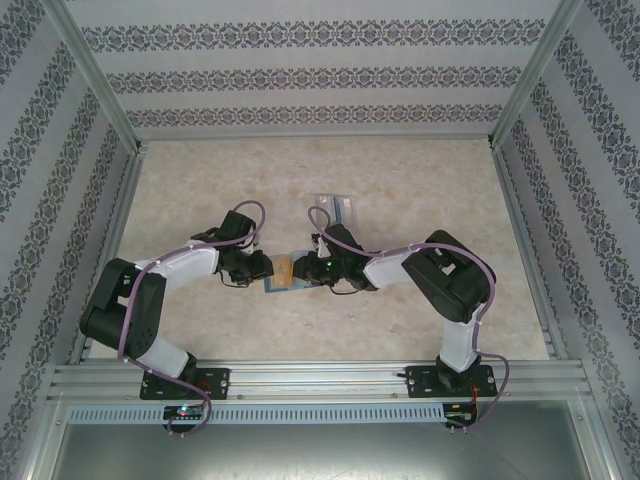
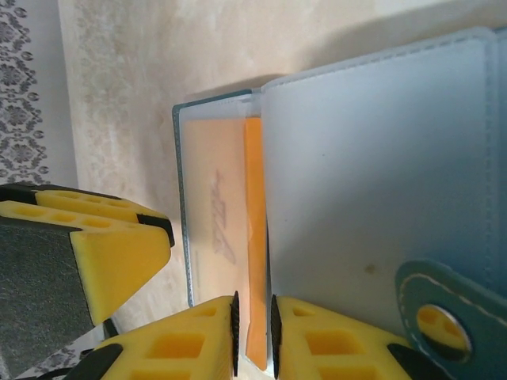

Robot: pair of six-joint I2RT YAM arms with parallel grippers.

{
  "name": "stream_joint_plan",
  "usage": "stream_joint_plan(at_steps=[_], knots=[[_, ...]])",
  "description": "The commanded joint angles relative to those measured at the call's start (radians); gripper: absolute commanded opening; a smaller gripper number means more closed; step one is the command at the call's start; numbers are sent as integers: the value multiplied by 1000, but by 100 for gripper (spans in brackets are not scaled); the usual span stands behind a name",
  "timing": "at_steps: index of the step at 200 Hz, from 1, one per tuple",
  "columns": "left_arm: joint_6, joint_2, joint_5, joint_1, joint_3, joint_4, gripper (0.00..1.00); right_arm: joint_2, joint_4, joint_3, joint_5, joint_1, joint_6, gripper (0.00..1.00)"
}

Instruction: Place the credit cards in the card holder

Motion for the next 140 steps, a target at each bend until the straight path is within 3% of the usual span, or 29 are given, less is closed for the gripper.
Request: stream_joint_plan(at_steps=[1,93,140], knots=[[1,20,-16,12,-21,35,24,21,-111,51,57,16,-62,20],[7,64,-17,13,-22,57,15,54,-301,159,152,66,-109,19],[5,59,-3,14,-24,64,15,65,-329,191,161,81,-135,13]])
